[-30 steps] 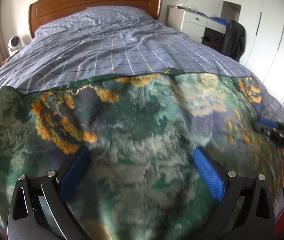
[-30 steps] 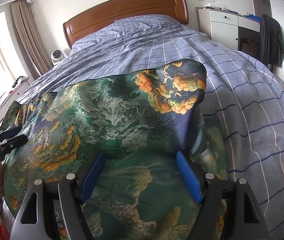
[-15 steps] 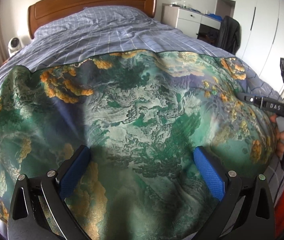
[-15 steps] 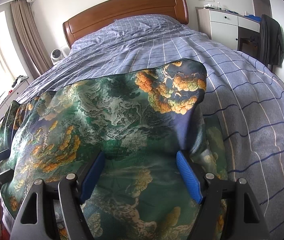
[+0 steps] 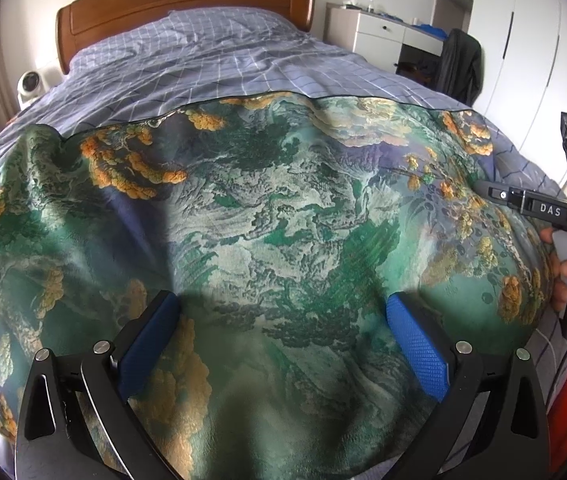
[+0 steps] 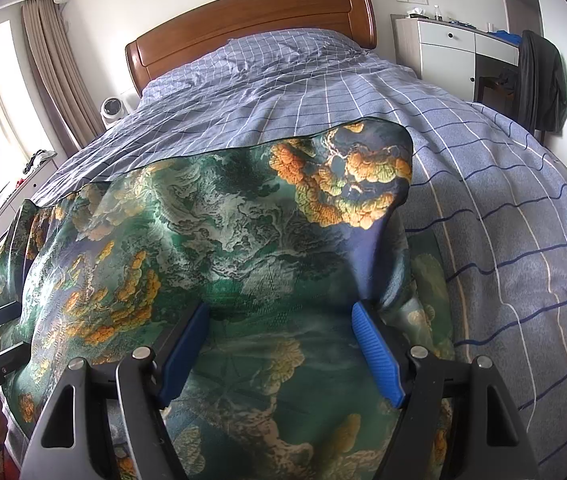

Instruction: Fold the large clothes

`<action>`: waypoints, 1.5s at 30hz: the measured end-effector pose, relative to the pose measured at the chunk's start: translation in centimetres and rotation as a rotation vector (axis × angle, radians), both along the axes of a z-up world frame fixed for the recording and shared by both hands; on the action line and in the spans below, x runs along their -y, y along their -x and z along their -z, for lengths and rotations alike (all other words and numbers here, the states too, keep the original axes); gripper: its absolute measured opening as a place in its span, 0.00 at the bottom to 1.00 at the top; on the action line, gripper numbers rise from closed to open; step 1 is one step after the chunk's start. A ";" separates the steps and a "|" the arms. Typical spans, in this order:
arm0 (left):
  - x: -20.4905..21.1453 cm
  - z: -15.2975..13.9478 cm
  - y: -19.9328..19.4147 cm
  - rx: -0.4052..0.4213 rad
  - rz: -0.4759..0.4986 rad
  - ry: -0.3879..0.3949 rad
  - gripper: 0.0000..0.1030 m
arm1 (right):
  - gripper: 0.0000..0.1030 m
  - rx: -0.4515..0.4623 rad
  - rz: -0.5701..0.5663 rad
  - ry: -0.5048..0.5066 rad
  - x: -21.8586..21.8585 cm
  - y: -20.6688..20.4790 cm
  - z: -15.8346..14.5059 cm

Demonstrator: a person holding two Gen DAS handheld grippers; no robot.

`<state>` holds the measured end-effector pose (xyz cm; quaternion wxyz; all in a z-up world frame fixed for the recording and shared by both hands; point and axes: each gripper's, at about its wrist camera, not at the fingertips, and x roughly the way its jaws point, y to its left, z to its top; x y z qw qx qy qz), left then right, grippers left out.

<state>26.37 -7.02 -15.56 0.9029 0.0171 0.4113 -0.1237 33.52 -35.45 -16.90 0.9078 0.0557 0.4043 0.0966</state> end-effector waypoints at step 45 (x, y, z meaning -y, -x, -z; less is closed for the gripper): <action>-1.2 -2.0 6.0 -0.051 0.075 0.029 0.99 | 0.73 0.041 0.043 0.025 0.4 1.9 -2.9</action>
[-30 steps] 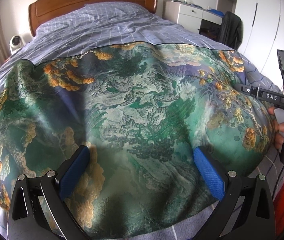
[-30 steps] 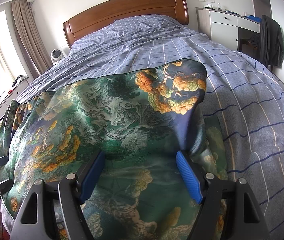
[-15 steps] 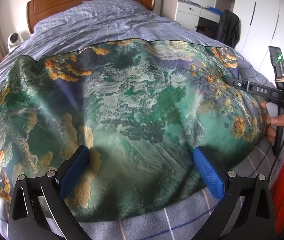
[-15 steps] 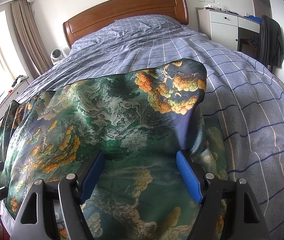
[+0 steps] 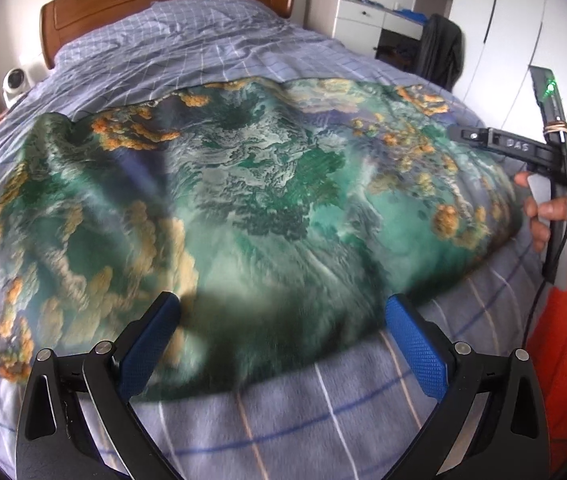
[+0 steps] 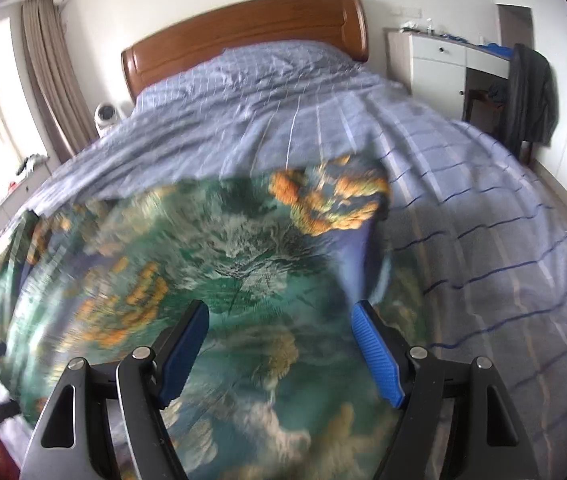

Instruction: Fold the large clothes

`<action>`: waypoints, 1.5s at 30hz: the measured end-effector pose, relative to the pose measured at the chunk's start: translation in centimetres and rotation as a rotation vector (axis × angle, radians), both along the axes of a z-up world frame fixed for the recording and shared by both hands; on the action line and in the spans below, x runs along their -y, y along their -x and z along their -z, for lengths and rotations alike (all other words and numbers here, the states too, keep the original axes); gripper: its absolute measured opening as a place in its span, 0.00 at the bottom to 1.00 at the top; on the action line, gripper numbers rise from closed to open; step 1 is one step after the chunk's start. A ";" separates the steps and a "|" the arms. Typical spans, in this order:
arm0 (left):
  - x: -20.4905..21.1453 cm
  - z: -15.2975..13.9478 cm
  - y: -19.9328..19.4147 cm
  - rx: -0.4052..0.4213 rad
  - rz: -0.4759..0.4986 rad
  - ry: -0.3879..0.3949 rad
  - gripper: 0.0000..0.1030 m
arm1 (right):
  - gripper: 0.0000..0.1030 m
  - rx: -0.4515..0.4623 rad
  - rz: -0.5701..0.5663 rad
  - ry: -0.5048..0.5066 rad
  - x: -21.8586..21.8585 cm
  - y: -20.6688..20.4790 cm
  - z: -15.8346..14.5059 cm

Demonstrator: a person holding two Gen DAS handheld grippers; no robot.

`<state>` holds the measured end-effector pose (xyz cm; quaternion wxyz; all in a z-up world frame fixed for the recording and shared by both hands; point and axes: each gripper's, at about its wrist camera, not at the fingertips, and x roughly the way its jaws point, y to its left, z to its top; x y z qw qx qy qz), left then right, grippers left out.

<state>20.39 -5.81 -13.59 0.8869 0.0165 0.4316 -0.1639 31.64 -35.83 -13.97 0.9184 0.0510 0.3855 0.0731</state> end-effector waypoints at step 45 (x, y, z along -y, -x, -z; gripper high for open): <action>1.5 -1.4 -6.8 -0.080 -0.037 -0.011 0.99 | 0.39 0.040 0.224 -0.393 4.1 8.3 1.6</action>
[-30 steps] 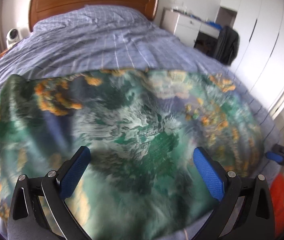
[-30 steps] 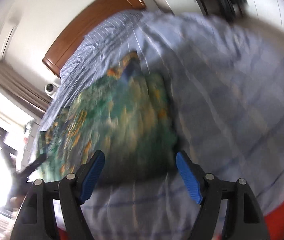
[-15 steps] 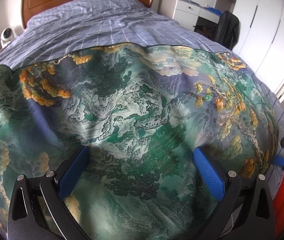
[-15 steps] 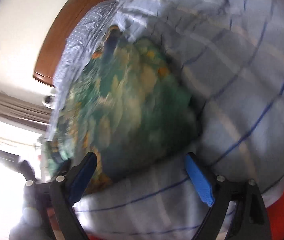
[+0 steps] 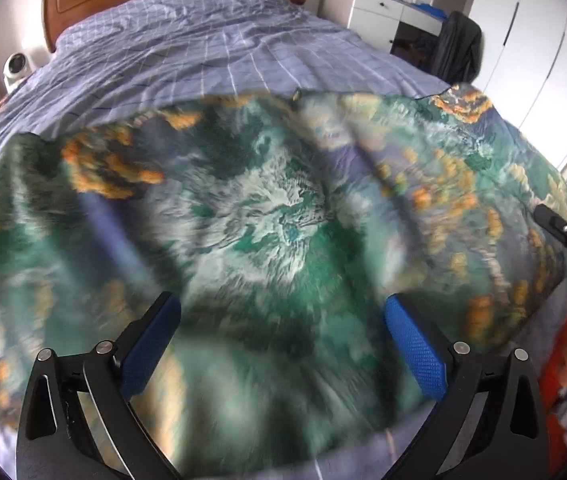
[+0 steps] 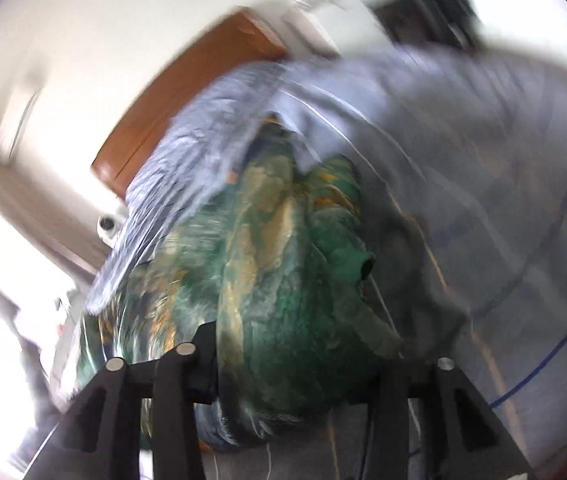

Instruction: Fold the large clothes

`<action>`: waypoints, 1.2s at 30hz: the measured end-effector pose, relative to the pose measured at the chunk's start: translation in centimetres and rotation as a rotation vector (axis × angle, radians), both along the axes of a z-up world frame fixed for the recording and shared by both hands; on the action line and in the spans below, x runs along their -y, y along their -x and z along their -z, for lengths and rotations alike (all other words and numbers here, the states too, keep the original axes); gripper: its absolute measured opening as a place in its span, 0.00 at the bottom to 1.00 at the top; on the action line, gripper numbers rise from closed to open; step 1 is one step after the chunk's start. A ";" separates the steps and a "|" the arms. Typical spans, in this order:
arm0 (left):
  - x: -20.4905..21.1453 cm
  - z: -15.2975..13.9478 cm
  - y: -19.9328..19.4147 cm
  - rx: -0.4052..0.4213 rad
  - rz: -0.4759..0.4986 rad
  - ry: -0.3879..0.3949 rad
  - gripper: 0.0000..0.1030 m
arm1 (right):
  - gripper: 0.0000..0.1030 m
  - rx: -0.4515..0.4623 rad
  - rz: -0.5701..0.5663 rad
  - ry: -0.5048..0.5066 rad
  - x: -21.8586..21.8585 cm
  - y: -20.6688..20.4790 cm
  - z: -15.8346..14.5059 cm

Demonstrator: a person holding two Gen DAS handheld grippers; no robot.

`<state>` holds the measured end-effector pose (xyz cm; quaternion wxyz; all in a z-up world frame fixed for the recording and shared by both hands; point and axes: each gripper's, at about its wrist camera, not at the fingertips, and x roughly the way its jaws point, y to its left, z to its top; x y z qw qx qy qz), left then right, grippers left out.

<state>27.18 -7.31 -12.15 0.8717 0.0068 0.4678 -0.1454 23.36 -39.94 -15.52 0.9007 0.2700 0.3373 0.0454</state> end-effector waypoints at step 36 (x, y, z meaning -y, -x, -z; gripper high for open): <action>-17.1 -6.0 -5.0 -0.078 -0.055 0.054 0.33 | 0.43 0.249 -0.808 0.455 -21.8 -3.2 -11.3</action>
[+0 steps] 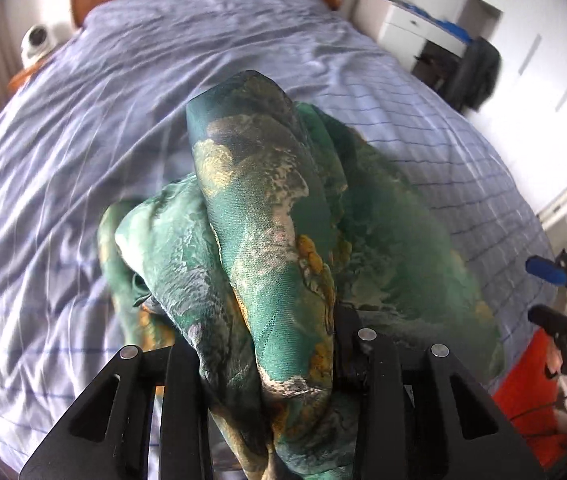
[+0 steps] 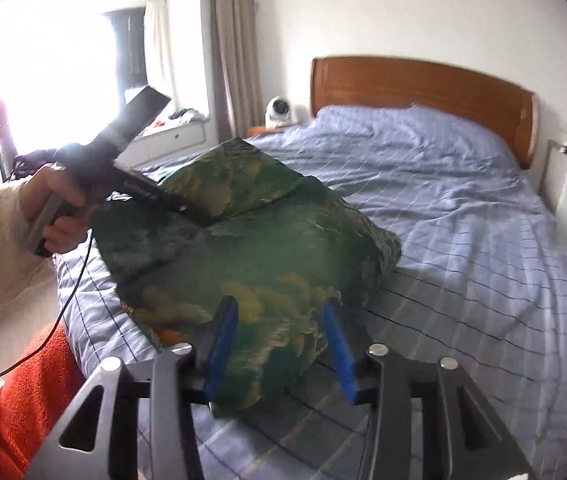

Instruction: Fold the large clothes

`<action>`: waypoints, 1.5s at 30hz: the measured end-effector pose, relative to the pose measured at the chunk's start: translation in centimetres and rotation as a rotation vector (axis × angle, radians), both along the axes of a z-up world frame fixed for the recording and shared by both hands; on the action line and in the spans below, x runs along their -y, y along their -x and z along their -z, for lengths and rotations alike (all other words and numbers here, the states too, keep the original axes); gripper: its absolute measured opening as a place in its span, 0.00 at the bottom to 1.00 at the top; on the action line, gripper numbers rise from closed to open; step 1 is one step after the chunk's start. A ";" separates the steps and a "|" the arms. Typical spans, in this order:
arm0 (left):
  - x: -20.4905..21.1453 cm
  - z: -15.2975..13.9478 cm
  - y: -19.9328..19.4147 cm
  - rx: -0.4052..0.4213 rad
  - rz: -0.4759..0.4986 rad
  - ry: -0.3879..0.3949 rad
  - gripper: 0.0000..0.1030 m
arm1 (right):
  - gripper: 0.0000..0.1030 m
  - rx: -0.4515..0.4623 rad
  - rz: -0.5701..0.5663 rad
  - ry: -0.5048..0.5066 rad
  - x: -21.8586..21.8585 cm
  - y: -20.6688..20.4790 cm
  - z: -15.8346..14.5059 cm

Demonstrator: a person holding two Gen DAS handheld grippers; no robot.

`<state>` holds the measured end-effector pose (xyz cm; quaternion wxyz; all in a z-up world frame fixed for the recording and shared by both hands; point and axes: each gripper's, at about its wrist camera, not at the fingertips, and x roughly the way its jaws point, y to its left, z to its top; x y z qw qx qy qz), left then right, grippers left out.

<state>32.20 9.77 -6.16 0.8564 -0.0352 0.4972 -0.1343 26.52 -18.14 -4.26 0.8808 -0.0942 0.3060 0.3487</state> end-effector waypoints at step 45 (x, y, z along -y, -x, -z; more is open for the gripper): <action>-10.0 11.4 1.8 -0.087 -0.139 0.366 0.57 | 0.45 -0.318 -0.005 0.179 -18.2 -20.3 10.4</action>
